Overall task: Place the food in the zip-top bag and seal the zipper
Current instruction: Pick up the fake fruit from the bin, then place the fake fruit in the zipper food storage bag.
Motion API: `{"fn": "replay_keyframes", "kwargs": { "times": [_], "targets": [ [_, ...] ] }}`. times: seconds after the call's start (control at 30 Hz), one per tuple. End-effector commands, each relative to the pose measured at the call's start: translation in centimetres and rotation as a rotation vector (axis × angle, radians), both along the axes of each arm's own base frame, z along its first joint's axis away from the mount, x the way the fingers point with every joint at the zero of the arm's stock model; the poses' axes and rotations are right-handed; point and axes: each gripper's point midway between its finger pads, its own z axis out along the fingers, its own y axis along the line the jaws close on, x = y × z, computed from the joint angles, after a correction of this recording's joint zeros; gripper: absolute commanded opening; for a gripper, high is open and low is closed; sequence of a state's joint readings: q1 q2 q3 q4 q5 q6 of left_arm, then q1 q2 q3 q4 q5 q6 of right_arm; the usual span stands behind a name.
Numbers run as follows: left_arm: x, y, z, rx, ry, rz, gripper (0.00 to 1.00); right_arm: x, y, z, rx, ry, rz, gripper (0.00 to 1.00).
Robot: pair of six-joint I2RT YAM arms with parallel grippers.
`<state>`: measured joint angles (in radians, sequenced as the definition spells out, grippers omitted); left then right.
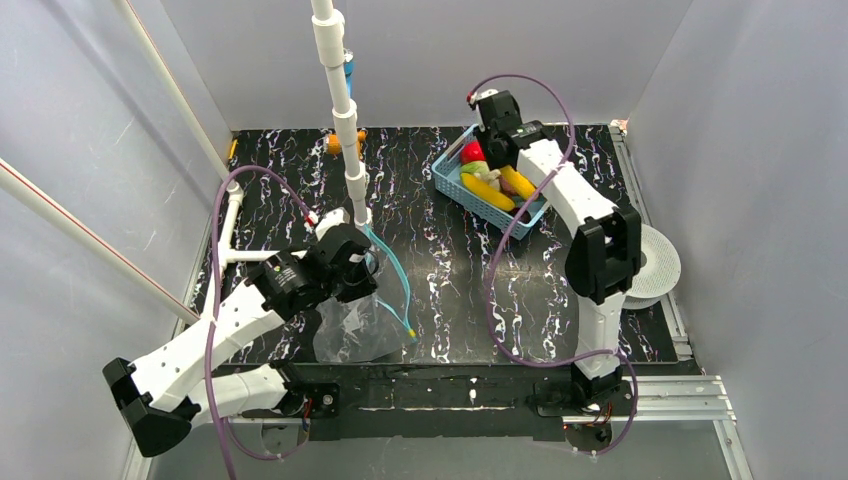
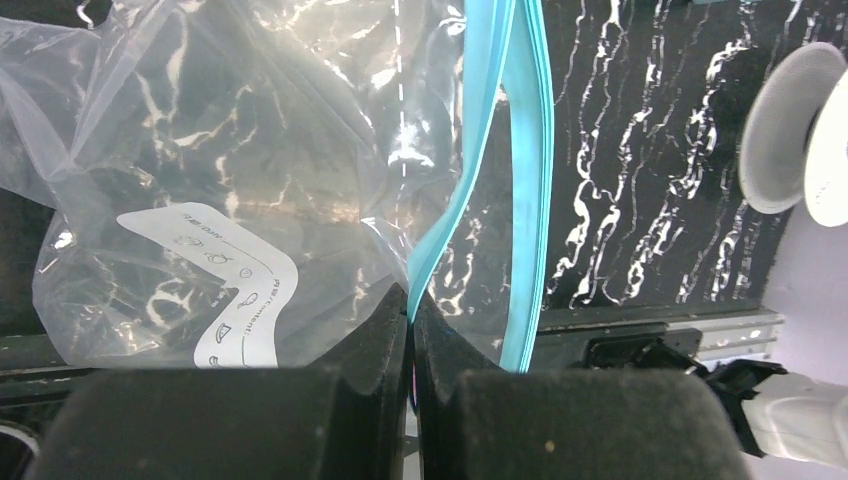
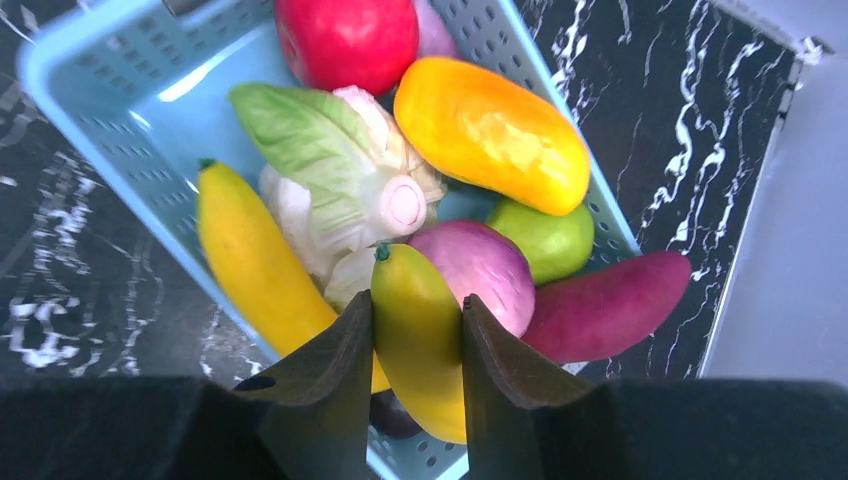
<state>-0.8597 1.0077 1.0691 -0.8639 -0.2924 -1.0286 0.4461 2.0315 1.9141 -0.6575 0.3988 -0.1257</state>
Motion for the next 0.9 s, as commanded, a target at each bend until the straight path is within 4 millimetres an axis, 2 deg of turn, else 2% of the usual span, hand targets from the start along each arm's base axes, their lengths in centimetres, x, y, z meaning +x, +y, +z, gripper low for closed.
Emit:
{"fn": "replay_keyframes", "kwargs": {
  "times": [0.0,0.17,0.27,0.33,0.47,0.53,0.77,0.87],
  "targets": [
    [0.0,-0.9,0.3,-0.072,0.024,-0.019,0.00,-0.9,1.1,10.5,0.207,-0.180,0.003,0.01],
    [0.1,-1.3,0.6,-0.137,0.041,-0.015,0.00,-3.6,3.8,14.0,0.455,-0.176,0.035,0.01],
    [0.3,-1.4,0.9,-0.163,0.038,-0.012,0.00,-5.6,5.5,15.3,0.602,-0.148,0.070,0.01],
    [0.4,-1.5,1.0,-0.175,0.038,-0.011,0.00,-6.6,5.4,16.4,0.647,-0.163,0.067,0.01],
    [0.3,-1.7,1.0,-0.191,0.041,-0.019,0.00,-7.3,3.3,16.4,0.602,-0.199,-0.007,0.01],
    [0.3,-1.8,1.0,-0.200,0.042,-0.018,0.00,-8.1,2.9,16.4,0.610,-0.193,-0.016,0.01],
    [0.7,-1.8,1.4,-0.221,0.027,-0.010,0.00,-14.9,7.7,17.9,1.010,-0.040,0.152,0.01],
    [0.7,-1.9,1.3,-0.232,0.029,-0.007,0.00,-18.2,9.5,19.5,1.199,-0.002,0.256,0.01]
  ]
}}
